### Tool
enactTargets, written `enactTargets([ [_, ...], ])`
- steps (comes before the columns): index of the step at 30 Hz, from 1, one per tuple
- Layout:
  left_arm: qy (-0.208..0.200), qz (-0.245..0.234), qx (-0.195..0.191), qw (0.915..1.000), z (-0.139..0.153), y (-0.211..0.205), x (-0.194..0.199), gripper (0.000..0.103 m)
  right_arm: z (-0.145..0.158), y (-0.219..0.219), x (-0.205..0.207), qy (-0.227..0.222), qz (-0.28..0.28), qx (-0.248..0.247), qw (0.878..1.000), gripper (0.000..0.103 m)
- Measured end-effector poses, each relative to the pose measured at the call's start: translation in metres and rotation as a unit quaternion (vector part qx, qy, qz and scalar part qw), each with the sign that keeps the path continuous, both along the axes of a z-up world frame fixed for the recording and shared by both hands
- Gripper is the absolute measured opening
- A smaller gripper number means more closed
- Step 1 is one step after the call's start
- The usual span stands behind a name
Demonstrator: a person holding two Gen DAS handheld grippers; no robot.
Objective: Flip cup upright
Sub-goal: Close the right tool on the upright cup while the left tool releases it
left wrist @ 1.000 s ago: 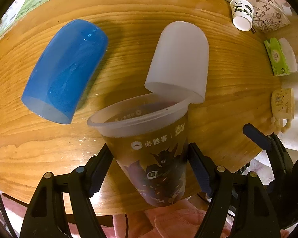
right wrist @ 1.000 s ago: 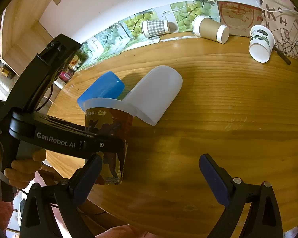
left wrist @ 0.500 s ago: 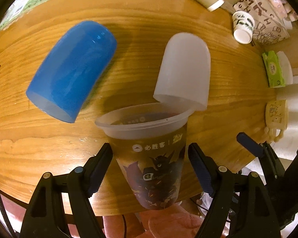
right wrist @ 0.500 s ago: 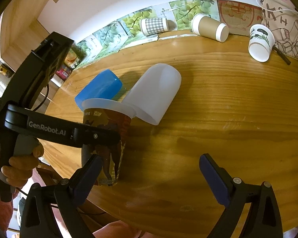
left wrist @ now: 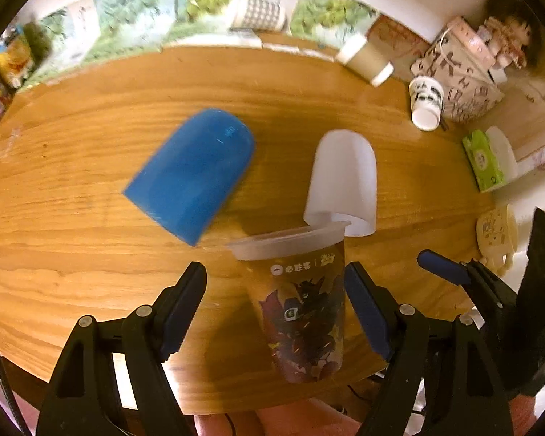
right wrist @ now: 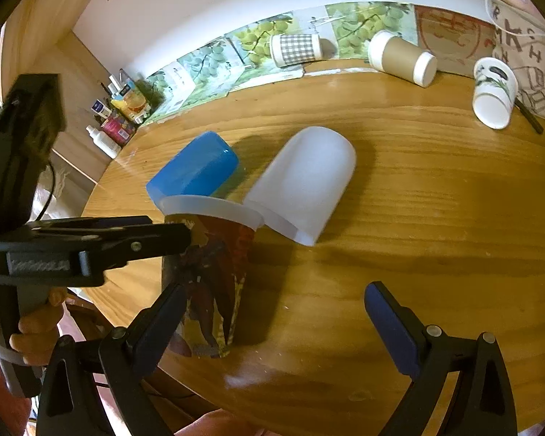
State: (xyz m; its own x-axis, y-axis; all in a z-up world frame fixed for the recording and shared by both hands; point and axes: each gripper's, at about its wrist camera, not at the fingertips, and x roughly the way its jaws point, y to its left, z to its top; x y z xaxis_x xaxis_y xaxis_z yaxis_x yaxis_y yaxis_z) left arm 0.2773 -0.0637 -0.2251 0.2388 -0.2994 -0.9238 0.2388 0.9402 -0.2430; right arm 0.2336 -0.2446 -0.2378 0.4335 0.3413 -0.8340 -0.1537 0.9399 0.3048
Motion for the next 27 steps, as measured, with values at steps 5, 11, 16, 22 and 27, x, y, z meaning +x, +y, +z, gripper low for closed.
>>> enactTargets([
  [5, -0.045, 0.015, 0.009, 0.9988, 0.013, 0.019, -0.013, 0.081, 0.002, 0.014, 0.009, -0.002, 0.011, -0.004, 1.000, 0.099],
  [11, -0.109, 0.056, 0.012, 0.9924, 0.022, 0.041, -0.027, 0.081, -0.001, 0.033, 0.020, 0.006, 0.030, -0.004, 1.000, 0.099],
  [16, -0.143, 0.077, 0.017, 0.9866, 0.026, 0.059, -0.038, 0.081, -0.007, 0.050, 0.033, 0.020, 0.045, 0.005, 0.999, 0.099],
  [22, -0.155, 0.092, 0.013, 0.9835, 0.029, 0.079, -0.050, 0.081, -0.016, 0.072, 0.047, 0.041, 0.055, 0.010, 0.998, 0.099],
  [27, -0.144, 0.092, 0.012, 0.9852, 0.026, 0.090, -0.052, 0.081, -0.022, 0.084, 0.055, 0.057, 0.066, 0.006, 0.996, 0.099],
])
